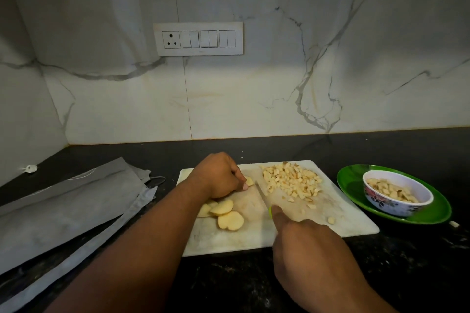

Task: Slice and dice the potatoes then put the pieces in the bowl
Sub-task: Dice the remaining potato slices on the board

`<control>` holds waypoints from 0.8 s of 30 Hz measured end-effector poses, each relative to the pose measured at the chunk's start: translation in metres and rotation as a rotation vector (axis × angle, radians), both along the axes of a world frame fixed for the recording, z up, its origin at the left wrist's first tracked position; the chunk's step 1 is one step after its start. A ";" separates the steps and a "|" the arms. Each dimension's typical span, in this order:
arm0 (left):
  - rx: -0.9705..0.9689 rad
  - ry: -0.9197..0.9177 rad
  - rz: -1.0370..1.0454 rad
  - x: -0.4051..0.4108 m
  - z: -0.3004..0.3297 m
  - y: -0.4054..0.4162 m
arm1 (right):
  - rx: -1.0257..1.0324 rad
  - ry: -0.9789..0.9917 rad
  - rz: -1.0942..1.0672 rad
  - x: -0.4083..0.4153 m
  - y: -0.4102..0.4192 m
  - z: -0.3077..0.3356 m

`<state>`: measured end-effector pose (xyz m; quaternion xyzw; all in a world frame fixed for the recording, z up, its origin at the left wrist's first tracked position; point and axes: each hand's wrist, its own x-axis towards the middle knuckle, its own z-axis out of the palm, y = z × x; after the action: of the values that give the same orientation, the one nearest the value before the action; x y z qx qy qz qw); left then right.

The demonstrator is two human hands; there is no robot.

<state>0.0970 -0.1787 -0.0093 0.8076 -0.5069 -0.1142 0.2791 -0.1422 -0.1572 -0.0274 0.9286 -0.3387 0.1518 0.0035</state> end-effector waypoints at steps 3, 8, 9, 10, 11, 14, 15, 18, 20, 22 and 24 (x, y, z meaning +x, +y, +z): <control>0.001 0.003 -0.002 0.001 0.000 -0.001 | -0.019 -0.020 -0.036 0.018 -0.011 0.006; 0.005 0.001 0.003 0.002 -0.003 -0.001 | 0.011 0.004 -0.070 0.040 -0.020 0.010; 0.009 -0.004 0.004 0.002 -0.002 -0.002 | 0.015 0.008 -0.061 0.039 -0.020 0.009; 0.013 -0.010 0.004 0.002 -0.002 -0.003 | 0.018 0.012 -0.048 0.036 -0.020 0.009; 0.017 -0.016 0.004 0.002 -0.002 -0.003 | 0.020 0.015 -0.032 0.032 -0.019 0.009; 0.013 -0.036 0.003 0.001 -0.002 -0.004 | 0.013 0.034 0.002 0.015 -0.010 0.007; 0.012 -0.037 0.002 0.001 -0.002 -0.003 | 0.014 0.042 0.002 0.010 -0.007 0.007; 0.007 -0.029 -0.009 0.002 -0.001 -0.002 | 0.013 0.052 -0.022 0.003 0.000 0.006; 0.004 -0.029 -0.015 0.002 -0.001 -0.002 | -0.017 0.027 -0.027 0.008 -0.002 0.009; 0.006 -0.015 -0.010 0.001 -0.002 -0.001 | -0.036 -0.006 -0.040 0.020 -0.008 0.012; 0.003 0.003 -0.008 0.000 -0.002 0.000 | -0.029 -0.018 -0.056 0.032 -0.015 0.013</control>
<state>0.0974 -0.1784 -0.0116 0.8056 -0.5096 -0.1174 0.2785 -0.1099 -0.1724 -0.0147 0.9171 -0.3625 0.1651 0.0182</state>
